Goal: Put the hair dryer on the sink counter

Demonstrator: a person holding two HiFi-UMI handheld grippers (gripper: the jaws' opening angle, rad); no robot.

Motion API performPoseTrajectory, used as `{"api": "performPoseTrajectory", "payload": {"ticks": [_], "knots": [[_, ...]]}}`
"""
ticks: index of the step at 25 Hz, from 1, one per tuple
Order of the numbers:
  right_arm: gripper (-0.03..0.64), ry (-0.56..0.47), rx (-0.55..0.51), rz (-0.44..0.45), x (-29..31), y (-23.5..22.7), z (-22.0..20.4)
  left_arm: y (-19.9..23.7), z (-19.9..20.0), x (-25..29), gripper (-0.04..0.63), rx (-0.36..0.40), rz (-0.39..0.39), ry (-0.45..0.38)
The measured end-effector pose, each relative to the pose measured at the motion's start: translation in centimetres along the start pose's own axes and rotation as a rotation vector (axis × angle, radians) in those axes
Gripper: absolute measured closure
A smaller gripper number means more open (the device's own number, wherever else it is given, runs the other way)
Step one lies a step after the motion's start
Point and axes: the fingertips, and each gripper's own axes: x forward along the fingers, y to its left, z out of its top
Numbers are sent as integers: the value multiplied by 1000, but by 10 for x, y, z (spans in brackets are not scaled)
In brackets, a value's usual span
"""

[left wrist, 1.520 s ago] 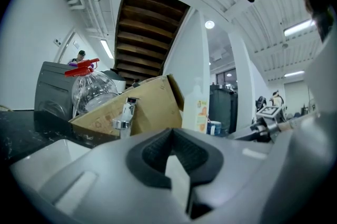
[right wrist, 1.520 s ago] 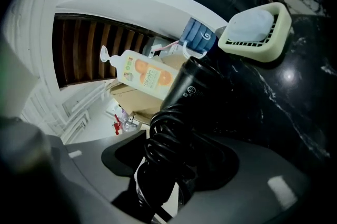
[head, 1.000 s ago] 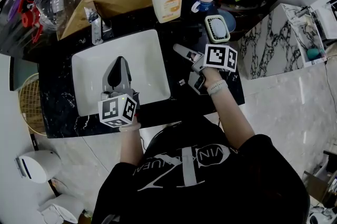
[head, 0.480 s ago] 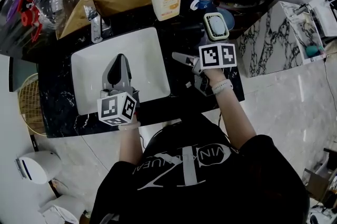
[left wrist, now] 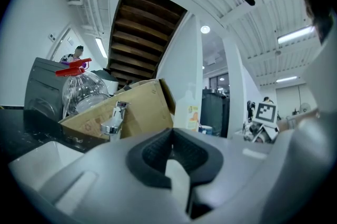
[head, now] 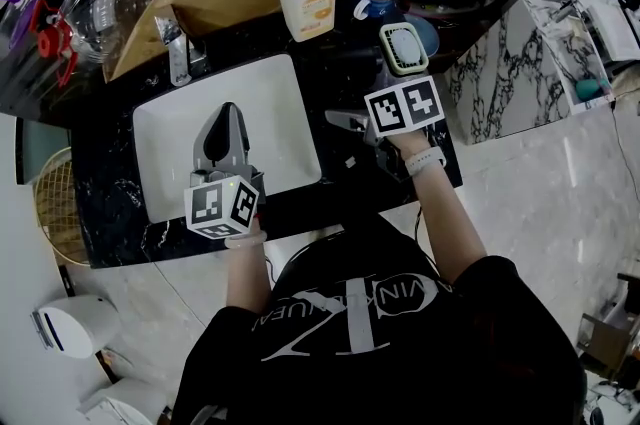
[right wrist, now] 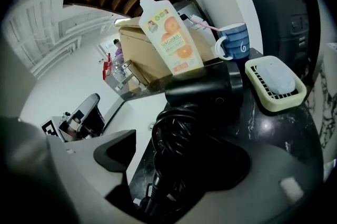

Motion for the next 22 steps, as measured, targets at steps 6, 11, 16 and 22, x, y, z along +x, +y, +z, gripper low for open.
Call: {"api": "performPoseTrajectory", "payload": {"ticks": [6,11,16,22], "knots": [[235,-65,2,-7,-14,2,8,-2,2,-1,595,-2,-13,0],[316,-122,-24,-52,-29,0,8,-9,0,-2,595,-1,-36,3],[413,-193,-51,-83,-46,0,7,-14,-1,-5,595,0,-59,8],[501,-282,-75,-127,-64,3,7,-21,1,-10,595,4,-85,11]]}}
